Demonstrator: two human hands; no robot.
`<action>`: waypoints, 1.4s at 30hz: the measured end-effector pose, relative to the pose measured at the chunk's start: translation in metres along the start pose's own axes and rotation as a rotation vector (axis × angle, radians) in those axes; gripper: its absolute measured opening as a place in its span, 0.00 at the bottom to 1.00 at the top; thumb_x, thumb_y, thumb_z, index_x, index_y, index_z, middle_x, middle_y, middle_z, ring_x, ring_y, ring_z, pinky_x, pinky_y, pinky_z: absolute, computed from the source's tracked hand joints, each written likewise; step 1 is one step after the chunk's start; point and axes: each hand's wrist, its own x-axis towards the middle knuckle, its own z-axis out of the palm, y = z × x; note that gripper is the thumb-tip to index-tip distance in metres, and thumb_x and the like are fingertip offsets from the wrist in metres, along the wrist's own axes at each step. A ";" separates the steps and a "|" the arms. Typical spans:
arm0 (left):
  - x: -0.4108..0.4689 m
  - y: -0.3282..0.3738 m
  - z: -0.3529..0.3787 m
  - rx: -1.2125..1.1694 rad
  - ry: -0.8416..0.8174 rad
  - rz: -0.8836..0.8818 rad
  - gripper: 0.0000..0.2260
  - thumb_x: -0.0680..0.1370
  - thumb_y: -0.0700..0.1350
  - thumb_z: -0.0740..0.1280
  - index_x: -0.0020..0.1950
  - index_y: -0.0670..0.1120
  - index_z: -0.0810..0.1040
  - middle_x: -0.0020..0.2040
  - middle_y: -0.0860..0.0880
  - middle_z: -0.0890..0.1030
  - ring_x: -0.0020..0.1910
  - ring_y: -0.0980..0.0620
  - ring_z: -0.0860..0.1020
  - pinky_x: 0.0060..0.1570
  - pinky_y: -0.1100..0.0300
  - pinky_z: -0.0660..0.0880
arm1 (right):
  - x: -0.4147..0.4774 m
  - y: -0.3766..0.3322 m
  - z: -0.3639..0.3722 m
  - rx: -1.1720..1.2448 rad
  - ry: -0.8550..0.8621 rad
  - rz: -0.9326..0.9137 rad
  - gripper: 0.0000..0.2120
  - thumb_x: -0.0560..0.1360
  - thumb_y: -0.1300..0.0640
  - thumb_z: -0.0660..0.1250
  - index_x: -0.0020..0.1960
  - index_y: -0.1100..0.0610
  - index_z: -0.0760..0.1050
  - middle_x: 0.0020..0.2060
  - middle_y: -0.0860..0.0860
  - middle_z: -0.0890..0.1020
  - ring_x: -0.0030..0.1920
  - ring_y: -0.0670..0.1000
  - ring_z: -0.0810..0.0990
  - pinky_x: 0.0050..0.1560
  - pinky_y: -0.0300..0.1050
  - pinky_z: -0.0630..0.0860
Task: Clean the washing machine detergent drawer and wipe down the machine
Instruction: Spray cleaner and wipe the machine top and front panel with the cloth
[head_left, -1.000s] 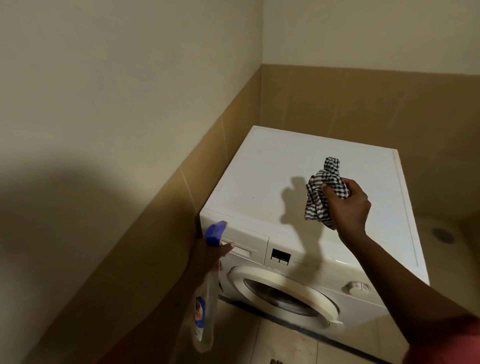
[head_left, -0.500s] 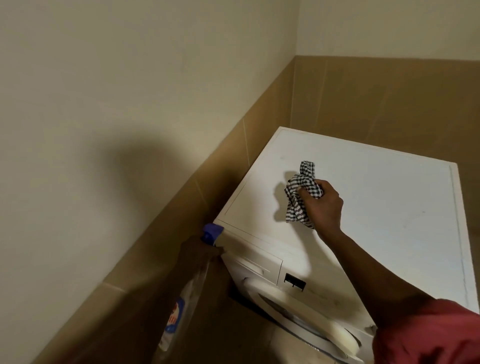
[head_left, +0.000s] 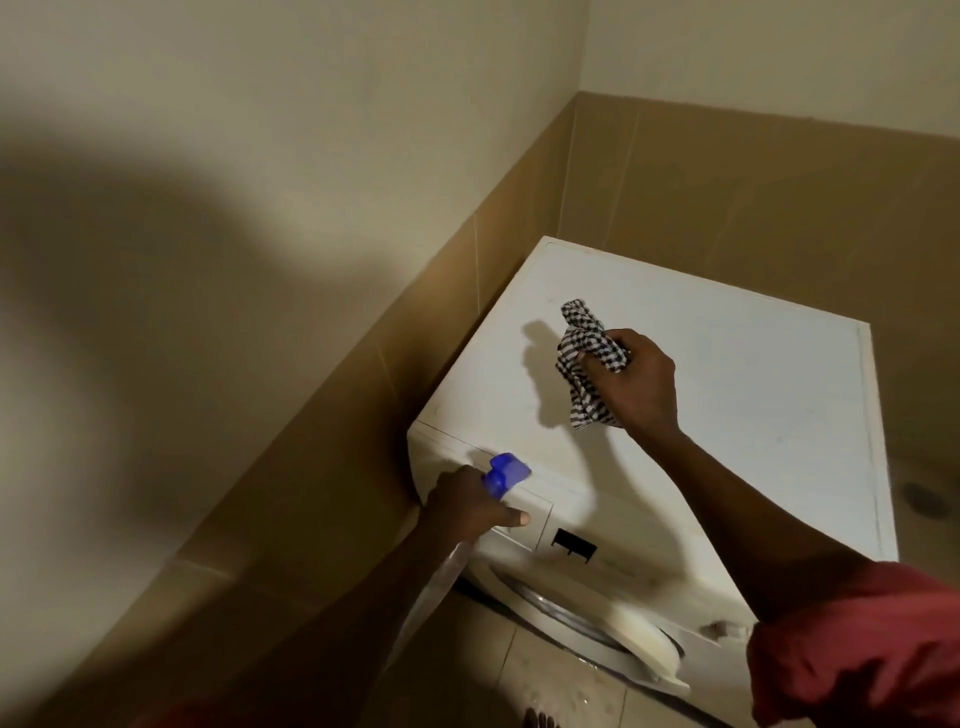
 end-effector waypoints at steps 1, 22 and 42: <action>0.001 0.000 0.006 0.011 -0.029 0.019 0.29 0.61 0.57 0.80 0.54 0.43 0.79 0.48 0.45 0.84 0.47 0.48 0.83 0.55 0.49 0.80 | 0.000 0.003 -0.005 -0.011 0.016 0.005 0.13 0.69 0.51 0.72 0.53 0.51 0.80 0.49 0.49 0.83 0.50 0.50 0.80 0.53 0.47 0.76; -0.050 0.117 0.168 0.323 -0.297 0.328 0.25 0.65 0.55 0.80 0.54 0.47 0.75 0.48 0.47 0.79 0.38 0.47 0.79 0.46 0.53 0.81 | -0.061 0.093 -0.203 -0.198 0.352 0.174 0.13 0.69 0.51 0.71 0.53 0.52 0.80 0.46 0.50 0.84 0.45 0.50 0.81 0.47 0.46 0.78; -0.034 0.104 0.149 0.030 -0.338 0.332 0.16 0.70 0.49 0.78 0.50 0.41 0.81 0.38 0.46 0.82 0.27 0.51 0.77 0.32 0.59 0.76 | -0.195 0.180 -0.181 -0.448 0.241 0.146 0.18 0.70 0.43 0.63 0.53 0.55 0.72 0.46 0.49 0.75 0.49 0.56 0.75 0.48 0.48 0.70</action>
